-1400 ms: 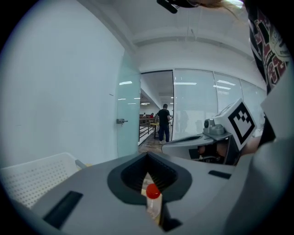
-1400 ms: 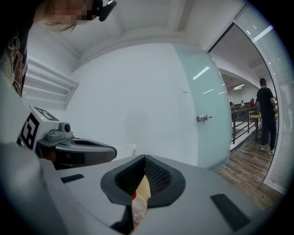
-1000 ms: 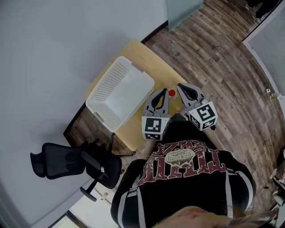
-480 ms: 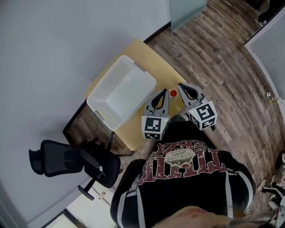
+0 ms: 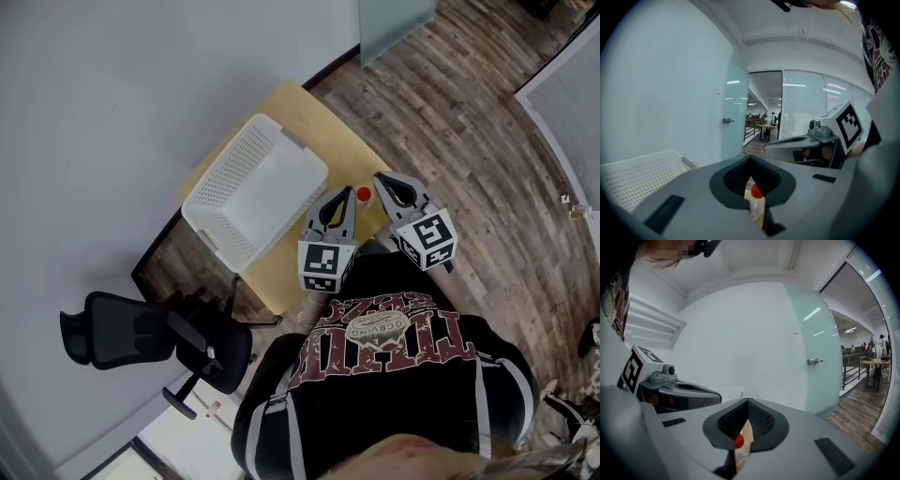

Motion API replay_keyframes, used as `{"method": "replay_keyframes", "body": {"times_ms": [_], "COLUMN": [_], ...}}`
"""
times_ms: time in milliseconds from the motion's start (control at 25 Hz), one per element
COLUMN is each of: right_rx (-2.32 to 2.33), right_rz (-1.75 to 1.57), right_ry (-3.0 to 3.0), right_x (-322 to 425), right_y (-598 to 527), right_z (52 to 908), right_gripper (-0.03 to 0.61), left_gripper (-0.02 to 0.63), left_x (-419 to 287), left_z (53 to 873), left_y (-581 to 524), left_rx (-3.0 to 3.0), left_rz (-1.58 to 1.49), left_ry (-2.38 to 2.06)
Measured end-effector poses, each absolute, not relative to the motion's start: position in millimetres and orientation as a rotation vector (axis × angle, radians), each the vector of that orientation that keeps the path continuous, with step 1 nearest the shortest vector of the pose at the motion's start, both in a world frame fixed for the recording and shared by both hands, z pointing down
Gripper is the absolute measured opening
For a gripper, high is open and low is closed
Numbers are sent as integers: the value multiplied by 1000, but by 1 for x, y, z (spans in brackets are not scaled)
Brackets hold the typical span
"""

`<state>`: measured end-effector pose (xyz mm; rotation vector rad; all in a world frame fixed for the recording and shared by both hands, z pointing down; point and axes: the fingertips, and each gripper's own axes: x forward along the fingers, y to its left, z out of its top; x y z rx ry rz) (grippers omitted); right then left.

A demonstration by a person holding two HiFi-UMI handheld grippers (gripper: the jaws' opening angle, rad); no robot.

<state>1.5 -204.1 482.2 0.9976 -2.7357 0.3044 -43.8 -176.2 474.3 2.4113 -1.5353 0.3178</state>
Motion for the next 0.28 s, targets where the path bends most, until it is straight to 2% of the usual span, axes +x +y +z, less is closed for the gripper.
{"method": "replay_keyframes", "body": {"times_ms": [280], "right_rx": [990], "right_rz": [295], "right_ry": [-2744], "right_x": [4], "right_y": [-204], "right_z": [482], "right_gripper": [15], "left_gripper": [32], "left_x": [-44], "left_z": [475], "left_y": [-174], "left_rx": [2403], "left_rz": [327], "left_ry": [-1557]}}
